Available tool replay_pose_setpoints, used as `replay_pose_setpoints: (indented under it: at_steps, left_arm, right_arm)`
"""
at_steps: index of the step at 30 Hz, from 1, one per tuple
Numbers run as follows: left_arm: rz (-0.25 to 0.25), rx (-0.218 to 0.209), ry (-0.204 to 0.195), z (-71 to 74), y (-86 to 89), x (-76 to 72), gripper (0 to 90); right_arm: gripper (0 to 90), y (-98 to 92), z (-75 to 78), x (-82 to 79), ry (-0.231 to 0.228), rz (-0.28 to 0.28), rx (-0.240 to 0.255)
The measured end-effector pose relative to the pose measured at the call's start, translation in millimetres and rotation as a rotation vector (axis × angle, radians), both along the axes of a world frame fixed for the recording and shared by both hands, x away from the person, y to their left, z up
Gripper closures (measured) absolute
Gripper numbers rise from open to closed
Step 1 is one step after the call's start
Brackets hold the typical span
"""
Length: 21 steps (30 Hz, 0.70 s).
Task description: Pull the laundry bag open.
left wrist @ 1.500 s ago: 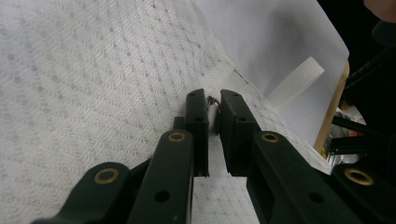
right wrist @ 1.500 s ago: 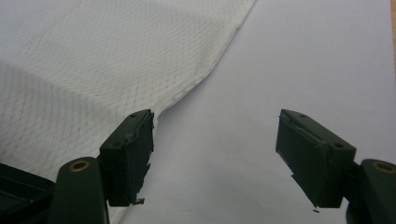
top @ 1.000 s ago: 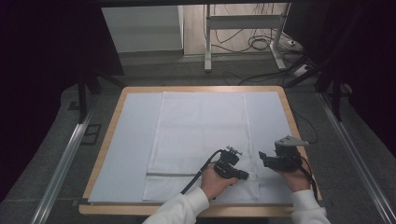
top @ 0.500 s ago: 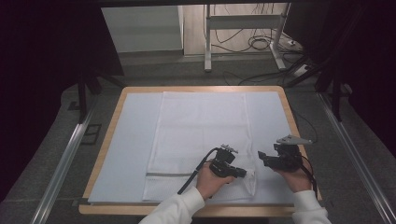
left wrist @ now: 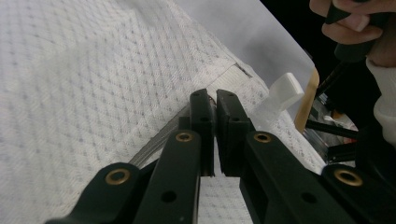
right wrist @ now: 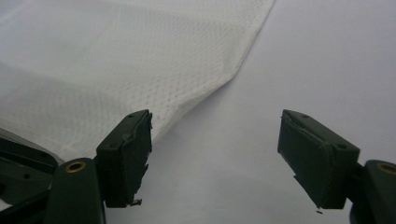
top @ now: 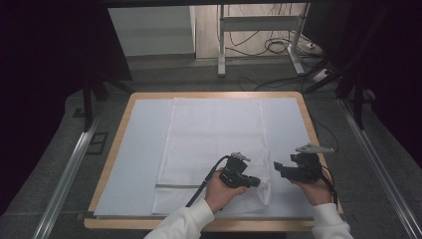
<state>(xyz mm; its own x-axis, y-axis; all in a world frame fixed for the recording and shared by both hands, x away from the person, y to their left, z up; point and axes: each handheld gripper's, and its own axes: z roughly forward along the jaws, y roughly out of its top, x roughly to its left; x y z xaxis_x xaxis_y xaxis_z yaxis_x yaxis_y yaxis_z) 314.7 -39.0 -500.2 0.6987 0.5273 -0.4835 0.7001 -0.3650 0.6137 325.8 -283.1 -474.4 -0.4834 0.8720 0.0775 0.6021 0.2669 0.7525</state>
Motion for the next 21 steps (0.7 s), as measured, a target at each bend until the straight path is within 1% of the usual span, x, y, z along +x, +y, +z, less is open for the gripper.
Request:
replay_pose_setpoints:
  at_steps: [2,5,6,9,11,15,17,18,21]
  left_arm:
    - [0.001,-0.001,-0.012,2.7,2.3,-1.0,87.0]
    - [0.002,0.002,-0.028,6.7,6.1,-2.1,87.0]
    - [0.005,-0.002,-0.029,7.4,6.6,-2.6,86.9]
    - [0.001,0.007,-0.042,8.5,7.8,-4.0,86.9]
    - [0.005,0.001,-0.042,8.3,7.4,-5.0,86.9]
    - [0.001,0.004,-0.042,7.4,6.6,-5.1,86.9]
    - [0.001,0.004,-0.041,6.9,6.2,-5.3,87.0]
    - [-0.003,0.005,-0.042,6.6,6.1,-5.4,86.9]
    - [-0.003,0.009,-0.050,6.3,5.4,-6.8,87.0]
  right_arm:
    - [25.1,-0.9,1.9,0.2,0.016,-0.003,0.038]
    - [25.0,-1.5,4.7,0.2,0.041,0.001,0.075]
    - [24.9,-1.4,5.6,0.2,0.050,0.003,0.084]
    - [24.9,0.6,7.4,0.2,0.097,0.009,0.108]
    - [24.9,2.7,7.2,0.2,0.121,0.020,0.124]
    - [25.5,7.5,4.7,1.4,0.171,0.024,0.154]
    - [25.6,9.9,2.5,2.8,0.208,0.029,0.174]
    - [26.2,10.7,1.5,3.3,0.216,0.031,0.183]
    - [26.7,15.5,-3.7,5.0,0.249,0.028,0.191]
